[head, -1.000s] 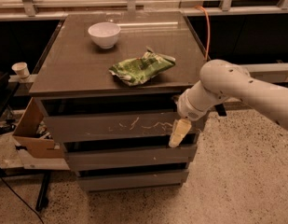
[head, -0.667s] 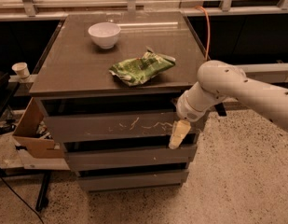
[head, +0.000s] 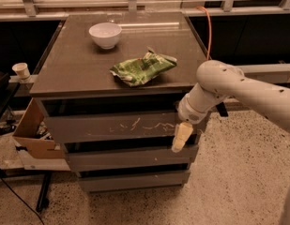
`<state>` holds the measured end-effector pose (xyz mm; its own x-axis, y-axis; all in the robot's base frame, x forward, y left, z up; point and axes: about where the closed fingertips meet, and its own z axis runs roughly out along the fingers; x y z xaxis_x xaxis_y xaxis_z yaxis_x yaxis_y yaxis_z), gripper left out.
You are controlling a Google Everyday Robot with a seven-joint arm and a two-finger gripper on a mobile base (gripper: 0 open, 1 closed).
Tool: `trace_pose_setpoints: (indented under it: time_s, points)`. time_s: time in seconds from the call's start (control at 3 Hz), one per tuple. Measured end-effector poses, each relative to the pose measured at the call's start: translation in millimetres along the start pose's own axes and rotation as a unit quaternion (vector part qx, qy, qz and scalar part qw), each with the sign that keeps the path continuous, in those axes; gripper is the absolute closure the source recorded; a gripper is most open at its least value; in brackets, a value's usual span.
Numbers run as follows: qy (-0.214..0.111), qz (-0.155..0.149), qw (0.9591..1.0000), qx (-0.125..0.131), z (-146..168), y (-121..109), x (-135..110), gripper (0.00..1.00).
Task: Open top drawer
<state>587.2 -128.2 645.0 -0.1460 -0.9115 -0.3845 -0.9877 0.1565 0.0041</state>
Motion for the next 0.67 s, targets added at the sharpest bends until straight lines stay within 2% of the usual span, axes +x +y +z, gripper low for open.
trace_pose_setpoints:
  time_s: [0.33,0.67]
  points:
    - [0.004,0.003,1.0,-0.005,-2,0,-1,0.0]
    - [0.026,0.021,0.9985,-0.044,-13,10,1,0.0]
